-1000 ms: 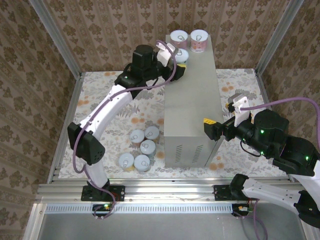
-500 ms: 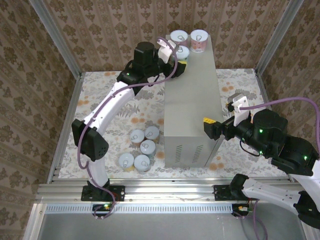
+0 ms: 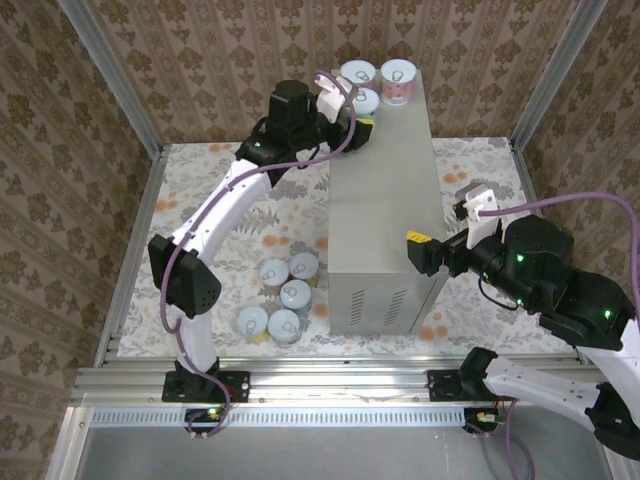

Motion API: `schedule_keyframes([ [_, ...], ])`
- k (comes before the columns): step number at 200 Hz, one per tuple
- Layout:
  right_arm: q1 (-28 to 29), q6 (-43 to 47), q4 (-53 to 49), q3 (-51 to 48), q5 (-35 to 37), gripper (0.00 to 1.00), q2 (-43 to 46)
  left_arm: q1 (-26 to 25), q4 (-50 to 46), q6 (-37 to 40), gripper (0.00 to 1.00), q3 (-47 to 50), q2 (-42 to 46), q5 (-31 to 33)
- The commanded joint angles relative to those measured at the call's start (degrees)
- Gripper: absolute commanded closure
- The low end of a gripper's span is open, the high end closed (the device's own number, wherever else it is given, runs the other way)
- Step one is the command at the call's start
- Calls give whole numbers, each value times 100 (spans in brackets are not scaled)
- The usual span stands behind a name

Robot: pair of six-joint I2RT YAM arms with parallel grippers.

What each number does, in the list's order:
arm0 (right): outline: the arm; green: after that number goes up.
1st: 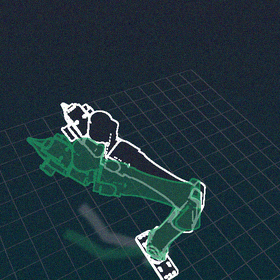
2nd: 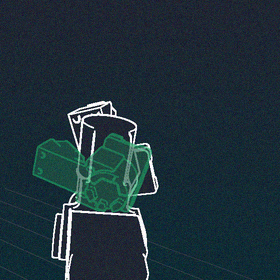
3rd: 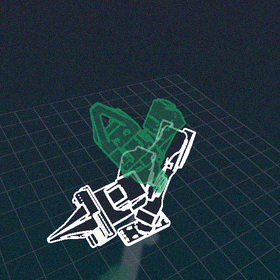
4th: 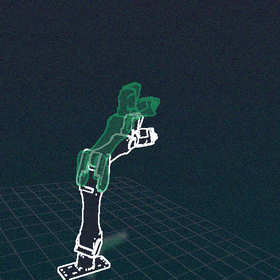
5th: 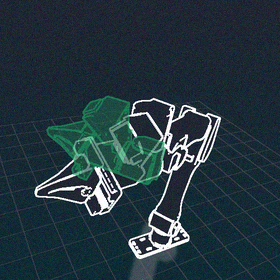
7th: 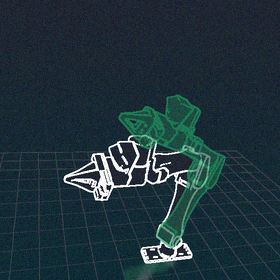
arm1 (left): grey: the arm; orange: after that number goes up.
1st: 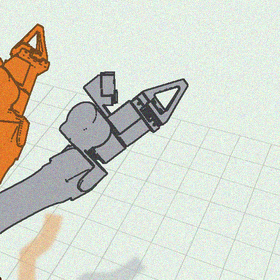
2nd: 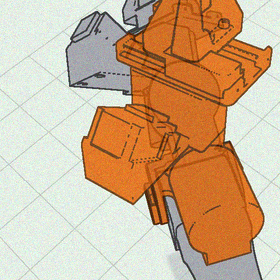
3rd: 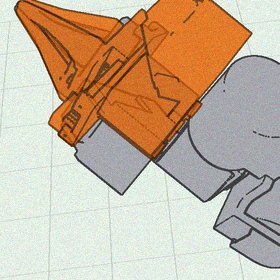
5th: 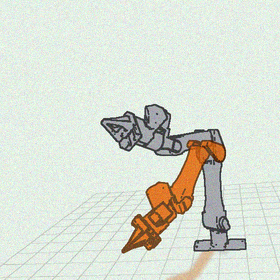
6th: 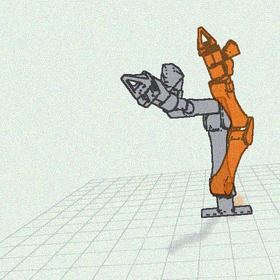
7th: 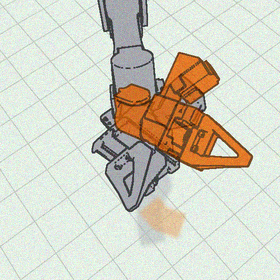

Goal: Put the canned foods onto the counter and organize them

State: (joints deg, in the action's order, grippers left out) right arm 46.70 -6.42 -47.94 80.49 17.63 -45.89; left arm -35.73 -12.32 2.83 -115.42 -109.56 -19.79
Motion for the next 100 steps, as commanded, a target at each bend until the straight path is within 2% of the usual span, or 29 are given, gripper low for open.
schedule_keyframes([
  [1,-83,35,123,-66,-22,0,-47,66,-391,33,25,-42,-215,3],
  [65,-203,7,153,-76,-168,0,-85,101,-381,7,24,1,-198,-25],
  [100,-214,-18,144,-82,-190,0,-78,101,-390,8,16,23,-151,-42],
])
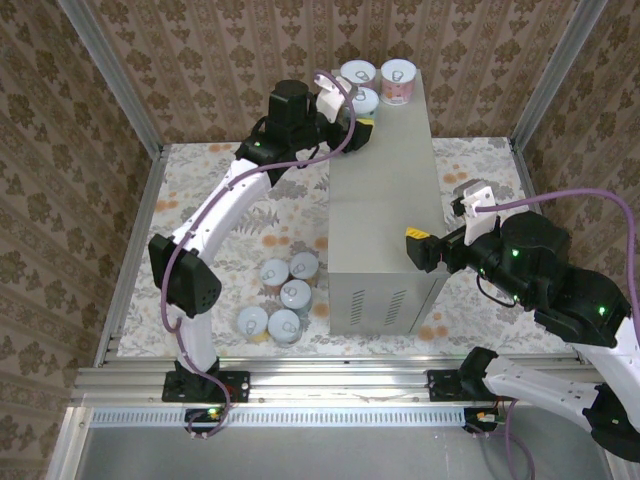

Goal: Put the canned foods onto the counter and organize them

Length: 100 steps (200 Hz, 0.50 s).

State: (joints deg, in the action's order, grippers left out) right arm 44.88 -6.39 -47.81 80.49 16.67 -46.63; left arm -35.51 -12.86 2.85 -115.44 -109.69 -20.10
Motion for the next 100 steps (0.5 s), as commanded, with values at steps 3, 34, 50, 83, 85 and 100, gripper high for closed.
schedule_keyframes([
  [3,-32,-20,135,-78,-98,0,-4,79,-328,5,15,29,-128,-12],
  [34,-38,-33,149,-55,-117,0,-12,79,-280,0,7,243,135,-11],
  [50,-37,-38,156,-39,-135,0,-21,79,-248,0,5,478,391,-4],
  [83,-41,-21,139,26,-151,0,-55,82,-40,-98,0,1370,1243,83],
  [85,-37,-22,132,34,-154,0,-63,80,-34,-91,0,1442,1295,91],
  [100,-33,-1,91,106,-151,0,-107,89,-47,-133,0,1903,1747,134],
])
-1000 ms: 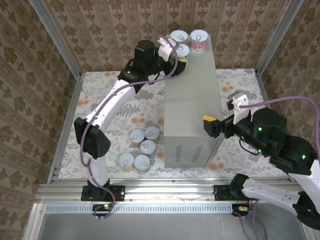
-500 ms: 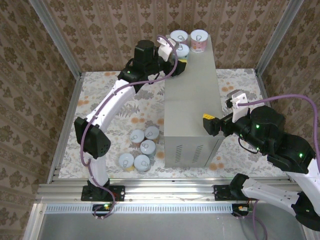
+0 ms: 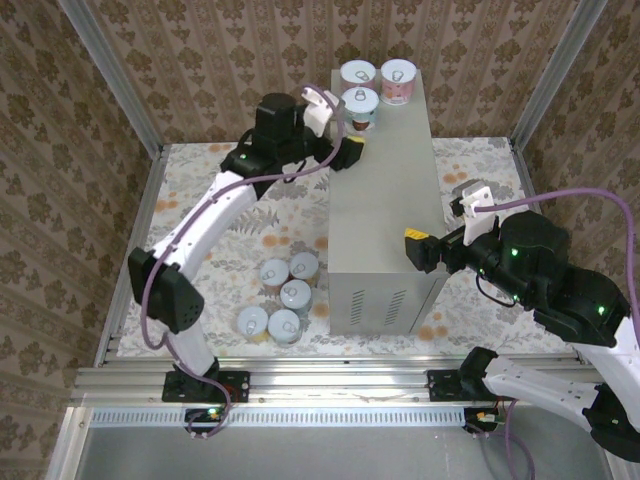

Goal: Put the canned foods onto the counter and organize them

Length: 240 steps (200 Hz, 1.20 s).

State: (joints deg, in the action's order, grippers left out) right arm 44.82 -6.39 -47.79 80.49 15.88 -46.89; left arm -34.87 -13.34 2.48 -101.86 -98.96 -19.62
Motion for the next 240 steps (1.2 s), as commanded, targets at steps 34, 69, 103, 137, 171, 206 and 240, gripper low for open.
schedule_keyframes([
  [34,-28,63,43,302,-159,0,-249,135,-169,-206,0,1667,1843,258],
  [69,-29,174,44,490,-431,0,-540,200,-585,-407,0,2956,3055,776],
  [103,-34,344,51,685,-910,0,-890,200,-1182,-885,0,3960,3924,1091],
  [137,-29,389,76,919,-1345,0,-1299,185,-1435,-1580,0,4976,4585,1364],
  [171,16,379,103,1100,-1670,0,-1633,174,-1791,-2541,0,5666,4645,1922],
  [206,53,367,142,1053,-1667,0,-1709,162,-2188,-3059,0,6102,4591,2295],
  [240,52,366,173,989,-1619,0,-1660,148,-2747,-3359,0,6166,4249,2701],
])
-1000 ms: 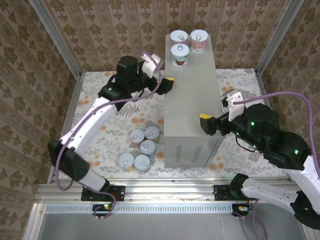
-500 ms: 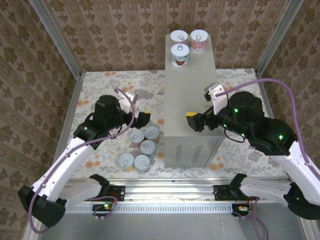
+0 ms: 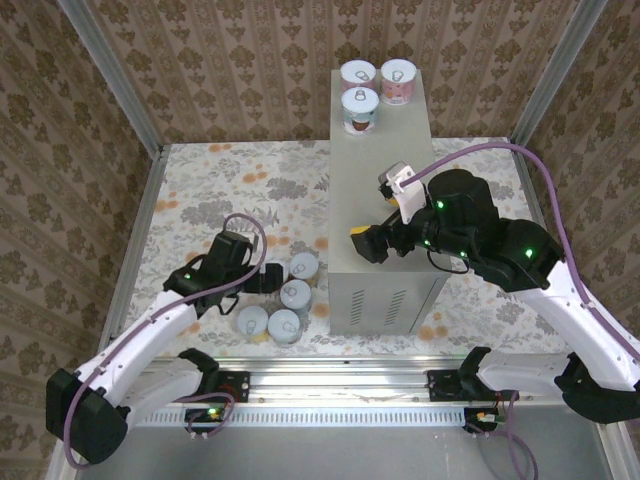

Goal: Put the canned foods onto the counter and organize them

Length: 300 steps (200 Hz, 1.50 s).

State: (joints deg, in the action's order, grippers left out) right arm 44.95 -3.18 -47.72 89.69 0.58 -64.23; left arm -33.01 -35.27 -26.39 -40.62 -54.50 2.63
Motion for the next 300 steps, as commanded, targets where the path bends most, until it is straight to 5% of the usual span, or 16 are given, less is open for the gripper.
schedule_keyframes([
  [1,40,41,162,72,-86,0,75,-38,-571,-476,0,43,-216,484],
  [194,38,27,249,-140,11,0,173,-113,1077,492,1,-440,-2434,224],
  [300,37,207,-100,211,-453,0,68,-82,899,598,23,-703,-2568,228],
])
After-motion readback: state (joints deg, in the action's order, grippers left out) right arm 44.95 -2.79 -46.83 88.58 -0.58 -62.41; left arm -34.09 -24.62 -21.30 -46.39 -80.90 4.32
